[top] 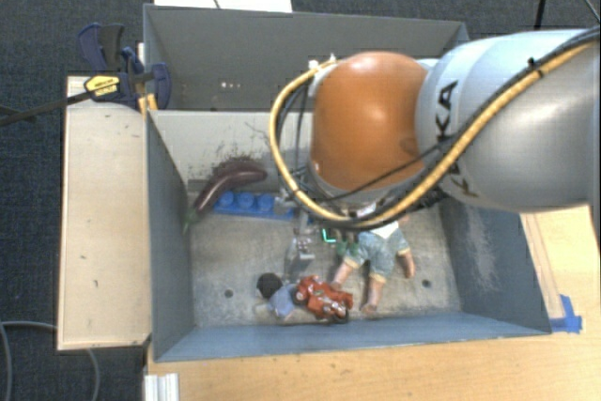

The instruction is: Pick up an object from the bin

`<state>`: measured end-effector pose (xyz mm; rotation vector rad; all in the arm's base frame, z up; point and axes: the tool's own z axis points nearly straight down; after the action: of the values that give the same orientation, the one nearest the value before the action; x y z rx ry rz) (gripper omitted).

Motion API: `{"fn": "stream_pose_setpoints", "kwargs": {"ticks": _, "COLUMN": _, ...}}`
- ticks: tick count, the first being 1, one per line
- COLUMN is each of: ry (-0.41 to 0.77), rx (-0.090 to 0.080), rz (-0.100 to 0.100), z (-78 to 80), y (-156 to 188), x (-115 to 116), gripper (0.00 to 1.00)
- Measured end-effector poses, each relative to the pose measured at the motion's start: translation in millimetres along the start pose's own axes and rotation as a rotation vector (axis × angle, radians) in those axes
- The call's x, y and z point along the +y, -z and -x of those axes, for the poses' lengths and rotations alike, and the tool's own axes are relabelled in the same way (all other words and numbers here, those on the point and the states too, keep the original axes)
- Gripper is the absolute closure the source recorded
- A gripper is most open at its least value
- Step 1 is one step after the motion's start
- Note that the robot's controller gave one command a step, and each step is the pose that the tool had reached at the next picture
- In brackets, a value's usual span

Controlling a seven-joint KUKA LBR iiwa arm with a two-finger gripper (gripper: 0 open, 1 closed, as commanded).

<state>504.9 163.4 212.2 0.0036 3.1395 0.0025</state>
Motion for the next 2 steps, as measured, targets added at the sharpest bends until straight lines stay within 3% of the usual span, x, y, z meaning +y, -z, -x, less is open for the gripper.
{"fn": "stream_pose_setpoints", "kwargs": {"ticks": 1, "ry": 0.015, "rx": -0.008, "rz": 0.003, "z": -2.1, "y": -40.9, "x": -11.7, "gripper": 0.0}}
{"fn": "stream_pose_setpoints", "kwargs": {"ticks": 2, "ry": 0.027, "rx": 0.0, "rz": 0.0, "z": -20.7, "y": -86.7, "x": -59.7, "gripper": 0.0}}
